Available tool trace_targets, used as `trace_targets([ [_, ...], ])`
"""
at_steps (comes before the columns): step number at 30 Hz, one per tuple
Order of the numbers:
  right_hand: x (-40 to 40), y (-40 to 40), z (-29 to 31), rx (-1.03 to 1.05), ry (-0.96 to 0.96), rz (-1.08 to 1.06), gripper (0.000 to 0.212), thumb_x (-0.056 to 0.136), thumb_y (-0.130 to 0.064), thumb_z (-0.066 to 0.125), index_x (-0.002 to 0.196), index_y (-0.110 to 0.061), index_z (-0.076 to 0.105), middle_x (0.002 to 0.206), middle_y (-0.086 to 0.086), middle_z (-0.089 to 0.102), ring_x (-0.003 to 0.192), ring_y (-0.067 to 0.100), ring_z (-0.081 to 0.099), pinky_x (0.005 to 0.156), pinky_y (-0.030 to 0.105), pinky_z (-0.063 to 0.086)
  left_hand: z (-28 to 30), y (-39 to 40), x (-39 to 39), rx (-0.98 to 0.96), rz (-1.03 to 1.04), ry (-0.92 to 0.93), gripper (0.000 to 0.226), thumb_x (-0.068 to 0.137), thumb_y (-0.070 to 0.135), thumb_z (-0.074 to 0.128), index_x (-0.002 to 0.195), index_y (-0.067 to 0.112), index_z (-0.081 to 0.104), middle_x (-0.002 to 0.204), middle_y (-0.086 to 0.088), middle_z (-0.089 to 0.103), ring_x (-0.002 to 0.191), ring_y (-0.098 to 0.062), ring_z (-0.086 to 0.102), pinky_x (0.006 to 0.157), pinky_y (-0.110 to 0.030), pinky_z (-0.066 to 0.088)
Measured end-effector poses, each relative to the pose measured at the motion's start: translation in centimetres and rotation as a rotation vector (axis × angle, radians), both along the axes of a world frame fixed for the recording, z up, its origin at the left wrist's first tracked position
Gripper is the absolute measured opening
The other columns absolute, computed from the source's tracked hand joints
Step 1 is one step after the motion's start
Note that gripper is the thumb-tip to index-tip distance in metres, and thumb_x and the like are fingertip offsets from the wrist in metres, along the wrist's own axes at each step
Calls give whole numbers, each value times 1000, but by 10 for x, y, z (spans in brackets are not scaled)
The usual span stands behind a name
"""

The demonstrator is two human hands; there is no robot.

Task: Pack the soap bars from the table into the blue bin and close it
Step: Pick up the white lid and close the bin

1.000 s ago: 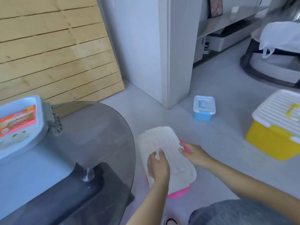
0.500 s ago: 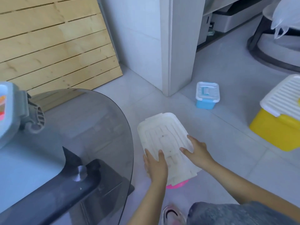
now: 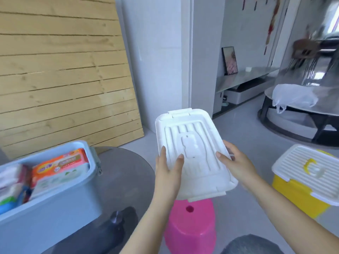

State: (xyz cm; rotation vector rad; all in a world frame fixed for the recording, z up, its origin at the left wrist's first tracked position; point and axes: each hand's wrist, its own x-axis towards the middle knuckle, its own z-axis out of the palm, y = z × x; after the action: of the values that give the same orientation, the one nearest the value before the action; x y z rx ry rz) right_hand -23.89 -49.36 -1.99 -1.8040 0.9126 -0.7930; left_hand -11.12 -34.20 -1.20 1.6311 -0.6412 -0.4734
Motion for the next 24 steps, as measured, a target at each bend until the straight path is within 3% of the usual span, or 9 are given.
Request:
trace_targets([
  [2,14,28,23,39,-130,82,50,88,-31,59,135,-34,43,134,-16,50,126,9,46,107,34,36,27,35,13,-42,24,-61,67,91,45,51,149,38,19,159,14,20,142,-3,22,111,-28,21],
  [4,34,55,41,50,-241,155,46,90,-29,56,134,-37,42,140,-18,45,130,3,41,110,31,33,50,75,27,-63,69,-112,66,89,49,53,147,43,22,158,15,21,141,-2,22,112,-29,20],
  [7,72,98,68,82,-372,207,36,93,-23,51,121,-45,49,122,-23,55,106,-18,50,85,6,41,74,134,48,-75,134,-174,61,82,58,55,139,53,33,157,20,24,144,-3,20,116,-32,20],
  [10,110,138,89,135,-439,262,35,93,-21,49,119,-44,52,99,-30,61,79,-24,57,66,7,44,86,185,67,-44,206,-268,55,81,59,54,135,55,38,158,20,19,144,0,17,105,-25,19],
  [14,158,186,103,209,-474,325,34,92,-18,48,122,-32,57,112,-18,65,95,-4,64,79,22,52,88,236,87,3,260,-441,57,75,70,48,130,59,39,158,25,6,146,4,5,111,-27,16],
  [16,180,207,106,290,-479,341,34,93,-20,48,124,-29,56,120,-9,64,106,12,63,92,38,51,83,255,98,55,243,-615,48,76,73,47,122,58,47,155,26,20,144,11,5,120,-32,7],
  [18,197,224,107,361,-484,360,32,93,-23,48,122,-32,57,122,-9,63,107,15,62,93,41,50,78,269,106,117,192,-757,44,70,74,52,109,56,58,142,30,41,138,18,16,121,-34,-2],
  [21,215,239,108,416,-472,383,34,94,-24,46,126,-32,55,128,-7,60,113,17,60,97,43,48,70,281,114,147,163,-853,46,60,72,64,98,47,71,127,35,50,130,22,26,120,-30,-4],
  [24,223,247,111,540,-485,431,36,92,-22,49,127,-31,54,121,-6,65,104,18,64,82,36,52,69,286,122,102,264,-915,24,70,49,74,90,36,77,115,34,57,121,21,37,119,-25,8],
])
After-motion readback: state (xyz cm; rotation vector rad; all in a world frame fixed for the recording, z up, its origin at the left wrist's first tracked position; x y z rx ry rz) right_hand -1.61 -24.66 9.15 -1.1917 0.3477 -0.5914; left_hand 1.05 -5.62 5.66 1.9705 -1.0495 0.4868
